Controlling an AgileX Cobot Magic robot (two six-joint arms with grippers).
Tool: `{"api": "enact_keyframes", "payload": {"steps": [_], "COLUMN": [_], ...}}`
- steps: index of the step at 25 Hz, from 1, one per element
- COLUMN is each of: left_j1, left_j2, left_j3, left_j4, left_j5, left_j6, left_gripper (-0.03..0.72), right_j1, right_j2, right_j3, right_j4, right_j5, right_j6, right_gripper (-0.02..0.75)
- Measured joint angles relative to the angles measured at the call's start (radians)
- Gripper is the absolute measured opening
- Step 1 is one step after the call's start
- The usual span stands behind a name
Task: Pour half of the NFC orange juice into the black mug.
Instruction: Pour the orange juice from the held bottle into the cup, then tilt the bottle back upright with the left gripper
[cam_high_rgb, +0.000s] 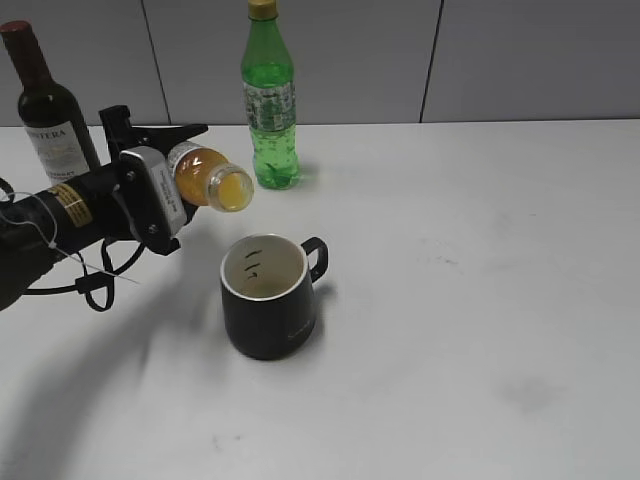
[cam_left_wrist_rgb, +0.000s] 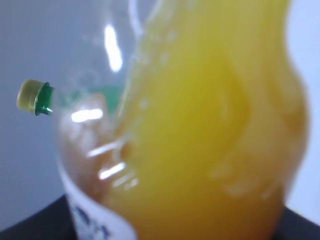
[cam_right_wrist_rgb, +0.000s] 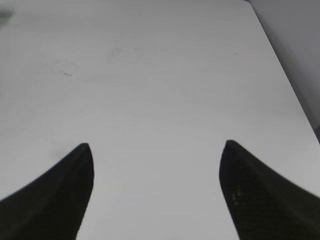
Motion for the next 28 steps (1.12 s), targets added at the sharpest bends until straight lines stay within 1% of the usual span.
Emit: {"api": "enact_keyframes", "payload": {"steps": [13, 28], "left_j1": [0.0, 0.0], "left_j2": [0.0, 0.0], "left_j3": [0.0, 0.0], "left_j4": [-0.001, -0.001], "left_j5": [0.0, 0.0], "left_j6": [0.086, 0.112], "left_gripper": [0.469, 0.469], "right_j1": [0.0, 0.0], "right_j2": [0.0, 0.0], "right_j3": [0.0, 0.0], "right_j4": [0.0, 0.0], "right_j5": [0.0, -0.001], "right_j6": [0.0, 0.0], "right_gripper": [0.595, 0.595]}}
